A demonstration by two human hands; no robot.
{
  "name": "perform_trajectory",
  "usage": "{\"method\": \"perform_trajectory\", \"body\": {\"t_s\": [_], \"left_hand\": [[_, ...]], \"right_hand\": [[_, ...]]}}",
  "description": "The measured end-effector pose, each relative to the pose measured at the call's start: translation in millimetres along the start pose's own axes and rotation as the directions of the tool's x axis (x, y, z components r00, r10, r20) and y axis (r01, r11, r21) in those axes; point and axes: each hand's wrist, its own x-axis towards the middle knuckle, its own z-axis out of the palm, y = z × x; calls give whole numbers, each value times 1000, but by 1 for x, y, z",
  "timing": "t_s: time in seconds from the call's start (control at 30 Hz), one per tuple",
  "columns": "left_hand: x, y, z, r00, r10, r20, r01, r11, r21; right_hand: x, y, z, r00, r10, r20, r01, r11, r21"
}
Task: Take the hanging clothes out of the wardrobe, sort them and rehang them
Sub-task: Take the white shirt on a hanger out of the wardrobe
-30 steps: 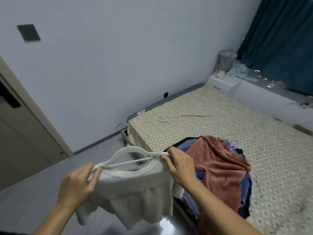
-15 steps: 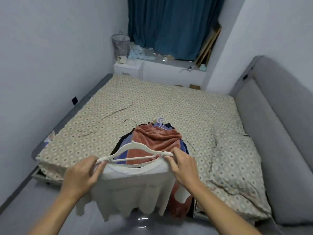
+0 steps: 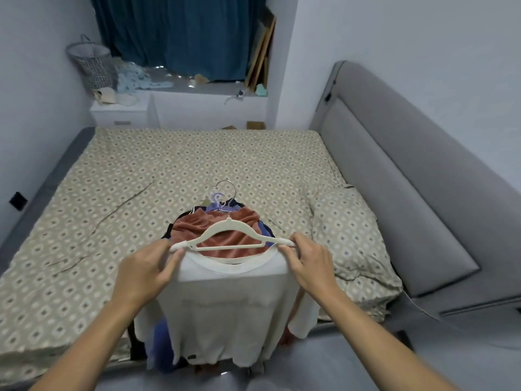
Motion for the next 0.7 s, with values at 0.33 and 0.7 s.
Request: {"method": "perform_trajectory", "body": {"t_s": [0.33,0.7], "left_hand": [[104,-52,99,976,-82,201,80,997,21],[193,-146,281,862,-213,460,205,976,69]], "right_hand": [[123,56,102,986,91,138,-93,996,9],[255,147,255,907,182,381,-184,982,-32]]}}
